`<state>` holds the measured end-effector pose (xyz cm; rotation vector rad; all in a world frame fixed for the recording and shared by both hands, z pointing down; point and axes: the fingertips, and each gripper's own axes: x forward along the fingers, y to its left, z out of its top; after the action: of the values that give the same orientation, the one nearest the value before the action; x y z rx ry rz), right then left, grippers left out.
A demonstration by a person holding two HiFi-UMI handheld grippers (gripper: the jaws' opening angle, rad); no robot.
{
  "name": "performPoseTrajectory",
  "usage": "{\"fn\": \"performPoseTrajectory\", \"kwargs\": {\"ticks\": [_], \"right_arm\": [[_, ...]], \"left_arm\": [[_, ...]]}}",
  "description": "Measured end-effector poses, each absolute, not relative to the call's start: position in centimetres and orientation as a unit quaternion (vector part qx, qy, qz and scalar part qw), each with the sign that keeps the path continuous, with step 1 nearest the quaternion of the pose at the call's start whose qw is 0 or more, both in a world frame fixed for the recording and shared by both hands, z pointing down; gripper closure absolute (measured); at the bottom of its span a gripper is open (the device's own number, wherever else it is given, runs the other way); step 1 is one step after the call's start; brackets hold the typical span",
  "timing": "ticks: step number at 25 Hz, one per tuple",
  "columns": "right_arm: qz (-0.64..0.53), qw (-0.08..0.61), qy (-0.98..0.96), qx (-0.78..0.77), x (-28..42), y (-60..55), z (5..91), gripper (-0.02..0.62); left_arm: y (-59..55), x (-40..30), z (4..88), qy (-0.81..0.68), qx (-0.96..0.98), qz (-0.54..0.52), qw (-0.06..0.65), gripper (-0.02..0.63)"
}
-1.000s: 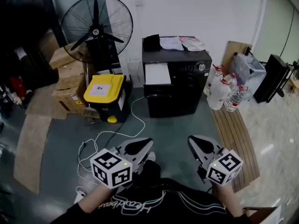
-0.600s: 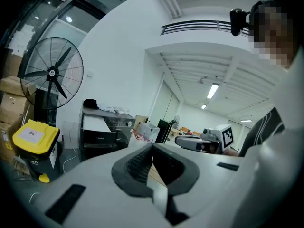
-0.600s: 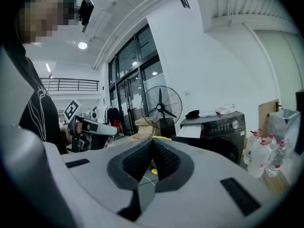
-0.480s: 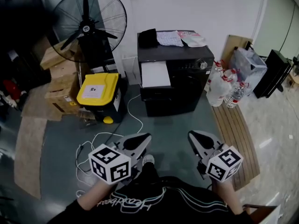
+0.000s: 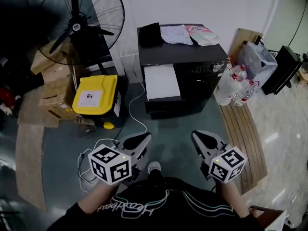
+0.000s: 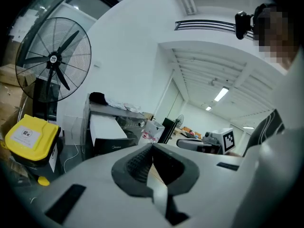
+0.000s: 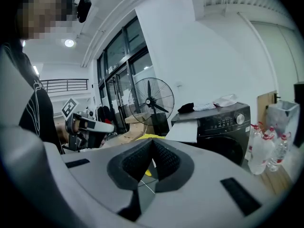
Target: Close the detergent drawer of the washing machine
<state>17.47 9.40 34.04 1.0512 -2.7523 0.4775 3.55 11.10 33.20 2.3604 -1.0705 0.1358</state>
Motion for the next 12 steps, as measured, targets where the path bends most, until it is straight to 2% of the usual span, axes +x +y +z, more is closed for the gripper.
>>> {"fn": "performPoseTrajectory", "kwargs": {"ticks": [12], "right_arm": [[0.179, 0.118, -0.906, 0.365, 12.0, -0.2, 39.6, 0.569]], "left_arm": [[1.4, -2.6, 37.9, -0.41, 0.862, 0.062, 0.291, 0.581]]}}
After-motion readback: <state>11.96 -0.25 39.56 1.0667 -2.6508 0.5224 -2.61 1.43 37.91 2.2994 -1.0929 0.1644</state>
